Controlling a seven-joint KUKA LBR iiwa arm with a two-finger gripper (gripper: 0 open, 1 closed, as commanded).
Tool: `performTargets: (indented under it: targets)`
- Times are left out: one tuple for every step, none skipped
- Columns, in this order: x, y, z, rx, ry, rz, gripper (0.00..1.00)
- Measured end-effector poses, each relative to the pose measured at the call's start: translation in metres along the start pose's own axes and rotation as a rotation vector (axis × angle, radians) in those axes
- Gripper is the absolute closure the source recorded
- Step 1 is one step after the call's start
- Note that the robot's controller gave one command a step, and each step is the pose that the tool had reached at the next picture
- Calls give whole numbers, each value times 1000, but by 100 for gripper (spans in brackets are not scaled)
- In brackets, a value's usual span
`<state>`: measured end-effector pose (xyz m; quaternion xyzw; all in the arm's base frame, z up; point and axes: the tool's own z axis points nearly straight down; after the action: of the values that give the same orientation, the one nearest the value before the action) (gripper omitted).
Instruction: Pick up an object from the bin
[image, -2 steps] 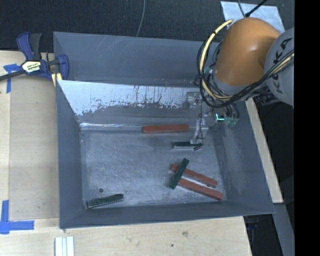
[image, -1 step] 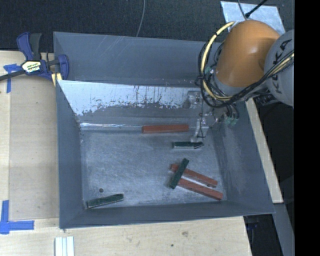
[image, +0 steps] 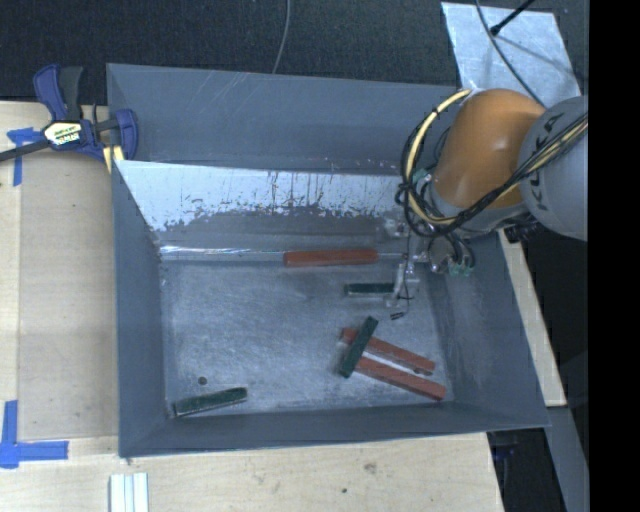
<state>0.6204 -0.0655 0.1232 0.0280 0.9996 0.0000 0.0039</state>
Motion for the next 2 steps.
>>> performTargets:
  targets:
    - [43,25,26,1,8,99,0]
    - [8,-20,52,2,1,114,100]
